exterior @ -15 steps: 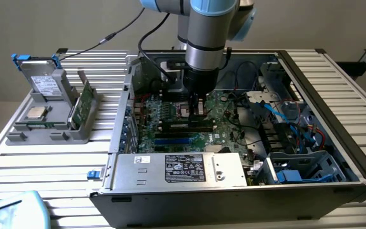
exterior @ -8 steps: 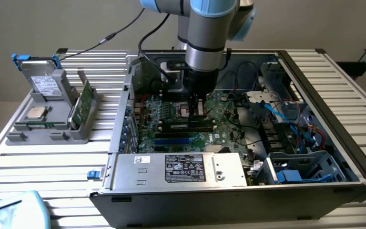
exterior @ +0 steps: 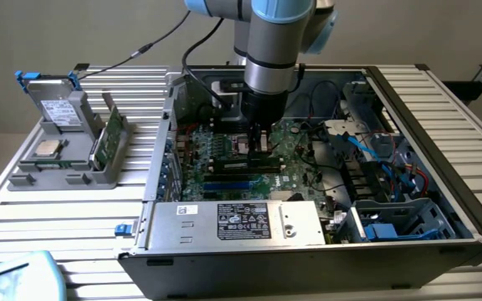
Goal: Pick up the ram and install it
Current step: 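Pick up the ram and move it above insertion slot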
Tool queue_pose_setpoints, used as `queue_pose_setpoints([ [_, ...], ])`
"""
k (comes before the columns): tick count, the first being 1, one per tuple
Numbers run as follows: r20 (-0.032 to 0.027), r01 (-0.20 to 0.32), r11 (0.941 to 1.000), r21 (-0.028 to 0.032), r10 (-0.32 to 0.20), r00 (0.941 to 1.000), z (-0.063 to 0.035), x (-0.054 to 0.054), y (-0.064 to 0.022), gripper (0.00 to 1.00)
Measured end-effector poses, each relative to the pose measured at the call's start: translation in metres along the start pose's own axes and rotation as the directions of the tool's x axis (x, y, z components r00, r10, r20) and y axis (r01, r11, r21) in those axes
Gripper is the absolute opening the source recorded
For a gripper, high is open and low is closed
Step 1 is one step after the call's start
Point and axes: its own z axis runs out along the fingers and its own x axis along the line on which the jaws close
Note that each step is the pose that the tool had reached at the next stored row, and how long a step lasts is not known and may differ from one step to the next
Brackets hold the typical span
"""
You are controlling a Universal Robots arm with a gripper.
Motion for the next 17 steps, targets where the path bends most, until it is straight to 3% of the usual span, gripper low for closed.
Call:
queue_pose_setpoints([
  [17,0.0001,0.000,1.0000,-0.0046,0.000,1.0000,0.0010,0.0032,0.0001,0.14],
])
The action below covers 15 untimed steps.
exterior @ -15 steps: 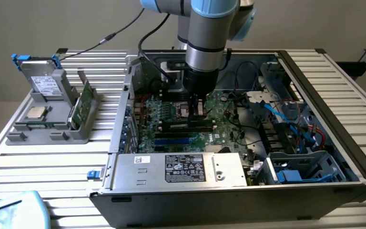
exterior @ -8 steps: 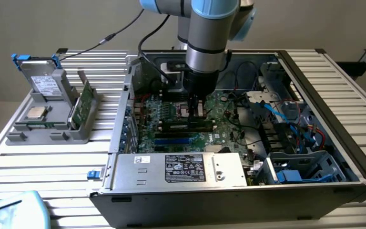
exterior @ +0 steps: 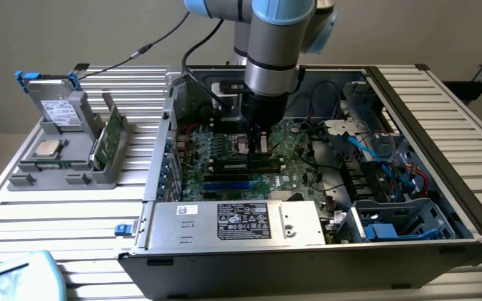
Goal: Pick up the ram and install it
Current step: 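Pick up the ram and move it above insertion slot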
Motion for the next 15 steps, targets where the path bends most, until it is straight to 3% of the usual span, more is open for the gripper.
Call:
queue_pose_setpoints([
  [13,-0.0001,0.000,1.0000,-0.0001,0.000,1.0000,0.0000,0.0001,0.0001,0.16],
  [14,-0.0001,0.000,1.0000,-0.0001,0.000,1.0000,0.0000,0.0001,0.0001,0.22],
  [15,-0.0001,0.000,1.0000,0.0000,0.000,1.0000,0.0000,0.0000,0.0000,0.34],
])
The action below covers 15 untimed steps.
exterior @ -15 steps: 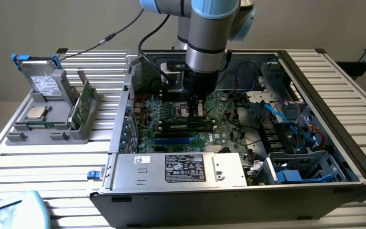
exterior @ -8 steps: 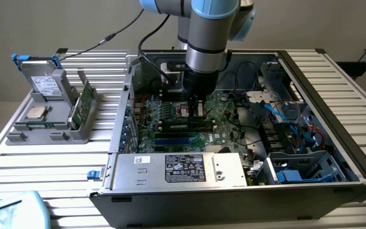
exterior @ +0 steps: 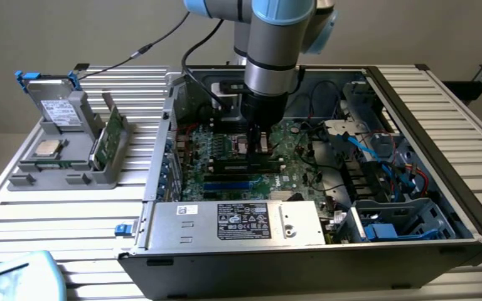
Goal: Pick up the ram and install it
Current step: 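Pick up the ram and move it above insertion slot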
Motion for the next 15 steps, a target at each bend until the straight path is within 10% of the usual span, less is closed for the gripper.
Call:
queue_pose_setpoints([
  [15,0.0014,0.000,1.0000,0.0001,0.000,1.0000,-0.0246,0.002,0.0085,0.40],
])
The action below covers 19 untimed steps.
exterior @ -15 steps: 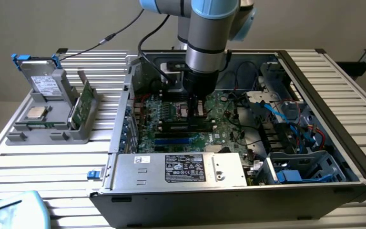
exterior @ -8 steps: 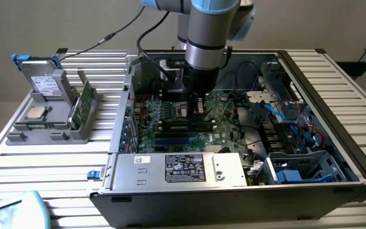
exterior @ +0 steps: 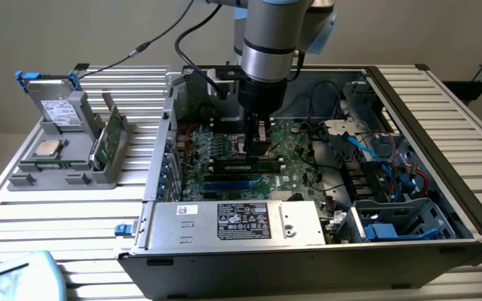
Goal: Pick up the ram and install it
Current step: 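Pick up the ram and move it above insertion slot, then insert the ram into the slot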
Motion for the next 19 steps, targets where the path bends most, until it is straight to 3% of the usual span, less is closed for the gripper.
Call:
queue_pose_setpoints([
  [4,0.0000,0.000,1.0000,0.0000,0.000,1.0000,0.0000,0.0000,0.0004,0.38],
  [8,-0.0001,0.000,1.0000,0.0000,0.000,1.0000,-0.0001,0.0000,0.0005,0.19],
  [11,0.0000,0.000,1.0000,0.0000,0.000,1.0000,-0.0001,0.0000,0.0005,0.11],
  [19,-0.0001,0.000,1.0000,0.0000,0.000,1.0000,-0.0001,0.0000,0.0005,0.11],
])
